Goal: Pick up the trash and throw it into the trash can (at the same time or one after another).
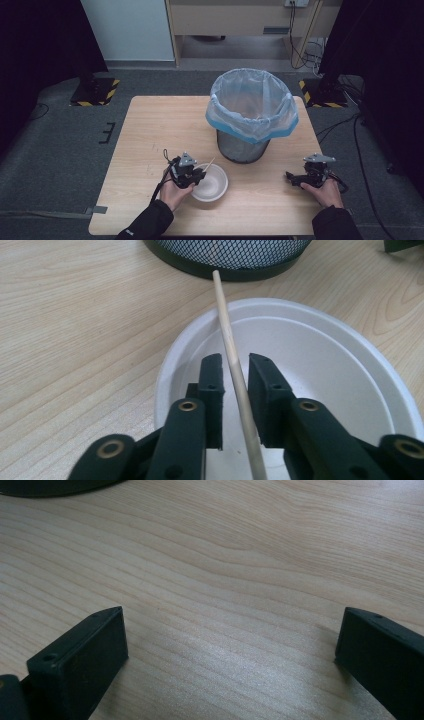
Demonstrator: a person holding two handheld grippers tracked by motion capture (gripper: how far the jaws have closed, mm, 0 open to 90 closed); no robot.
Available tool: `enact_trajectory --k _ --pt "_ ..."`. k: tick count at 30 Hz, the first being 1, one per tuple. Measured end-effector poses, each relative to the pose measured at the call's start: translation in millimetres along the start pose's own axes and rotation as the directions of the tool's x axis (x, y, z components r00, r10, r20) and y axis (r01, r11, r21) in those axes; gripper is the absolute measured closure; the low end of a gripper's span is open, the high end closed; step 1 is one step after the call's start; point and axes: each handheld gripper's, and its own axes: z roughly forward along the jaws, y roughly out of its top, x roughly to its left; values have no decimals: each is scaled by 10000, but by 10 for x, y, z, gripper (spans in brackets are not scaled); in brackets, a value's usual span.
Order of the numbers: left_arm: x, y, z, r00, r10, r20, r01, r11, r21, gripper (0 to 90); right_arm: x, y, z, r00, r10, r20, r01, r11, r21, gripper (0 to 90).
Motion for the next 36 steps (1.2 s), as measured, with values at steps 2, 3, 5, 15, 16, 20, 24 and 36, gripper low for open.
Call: enact_trajectory --k 2,3,5,15,16,20,24,36 --pt "-7 4 15 10000 19 12 -19 10000 68 807 1 0 0 10000 9 0 -9 10000 1 6" --pt "-10 5 20 10000 51 18 -51 9999 98 816 0 0 0 10000 -1 1 1 10000 -3 6" --pt "-15 6 26 10000 65 39 -66 9999 153 832 1 0 0 10000 8 0 -8 10000 0 6" --pt "-29 24 -15 9999 6 136 -6 10000 54 851 0 0 0 10000 9 -7 -9 10000 -3 6" --pt "-34 32 -29 9999 -12 158 12 10000 -11 850 0 0 0 10000 7 -8 -7 10000 -2 6" --pt "-44 72 -112 9998 -23 214 31 9993 -360 850 -1 0 0 10000 4 -22 -4 10000 -4 7" --pt "-39 115 -213 9997 -53 228 71 9971 -760 850 -2 0 0 10000 -3 -30 3 10000 -5 7" --pt "32 233 -543 9998 -205 81 216 9824 -1858 849 -2 -1 -1 10000 -22 -32 22 10000 4 7"
